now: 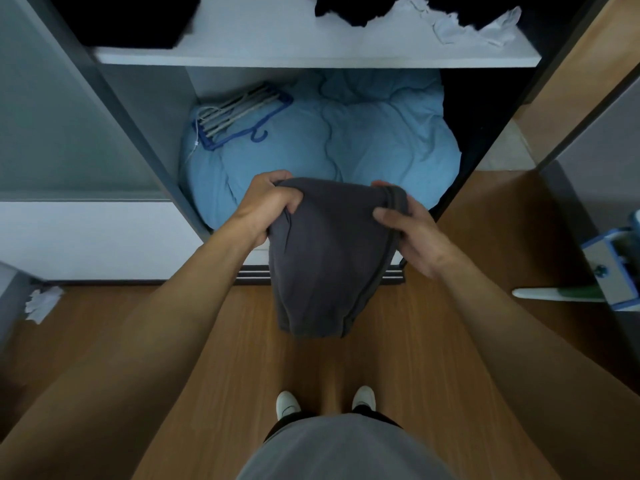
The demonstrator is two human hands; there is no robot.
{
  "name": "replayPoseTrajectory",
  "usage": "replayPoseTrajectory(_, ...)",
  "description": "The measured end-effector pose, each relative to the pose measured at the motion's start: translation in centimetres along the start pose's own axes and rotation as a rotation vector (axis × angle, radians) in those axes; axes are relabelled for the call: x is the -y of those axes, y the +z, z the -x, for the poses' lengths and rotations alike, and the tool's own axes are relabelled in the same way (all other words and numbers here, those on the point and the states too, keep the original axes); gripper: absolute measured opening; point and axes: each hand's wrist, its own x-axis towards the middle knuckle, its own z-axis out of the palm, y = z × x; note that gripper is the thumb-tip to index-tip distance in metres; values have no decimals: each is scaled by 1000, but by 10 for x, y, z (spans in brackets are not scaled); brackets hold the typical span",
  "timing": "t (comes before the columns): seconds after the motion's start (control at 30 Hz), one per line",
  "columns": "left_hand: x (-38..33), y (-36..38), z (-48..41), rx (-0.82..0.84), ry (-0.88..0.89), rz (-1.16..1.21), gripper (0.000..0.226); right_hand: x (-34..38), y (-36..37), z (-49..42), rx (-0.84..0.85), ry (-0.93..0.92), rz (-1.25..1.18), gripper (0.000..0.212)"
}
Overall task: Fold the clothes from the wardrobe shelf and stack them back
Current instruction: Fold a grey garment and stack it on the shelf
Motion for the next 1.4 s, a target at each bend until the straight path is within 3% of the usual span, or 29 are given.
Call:
replayPoseTrajectory(0.1, -3, 0, 2, 24, -12, 146, 23, -14, 9, 5, 36, 59, 219, 55)
replayPoseTrajectory(0.27, 5, -12, -1, 54, 0, 305, 42, 0, 24, 5, 15, 69, -111, 33)
replayPoseTrajectory(0.37, 15, -20, -1, 47, 5, 391, 49, 13, 35, 5, 28, 92, -164, 27)
replayPoseTrajectory(0.5, 34, -24, 5, 254, -121, 466, 73, 31, 48, 9, -6, 136, -234, 42)
replayPoseTrajectory(0.67, 51, -12, 16, 439, -270, 466, 89, 43, 46, 9, -14, 140, -269, 29)
replayPoseTrajectory(0.77, 42, -3, 15, 452, -270, 328, 76, 47, 41, 7, -31, 128, -254, 23)
replayPoseTrajectory(0.9, 26, 3, 12, 308, -213, 390, 38, 54, 33, 6, -76, 142, -251, 38)
replayPoseTrajectory(1.1, 2, 14, 13, 159, -179, 506, 30, 60, 19, 1, -160, 106, -258, 45)
replayPoseTrajectory(1.23, -14, 22, 14, 101, -182, 601, 36, 47, 10, 1, -110, 13, -265, 51)
replayPoseTrajectory(1.4, -26, 16, 8, 68, -209, 713, 31, 7, 14, 8, -2, 51, 60, 60)
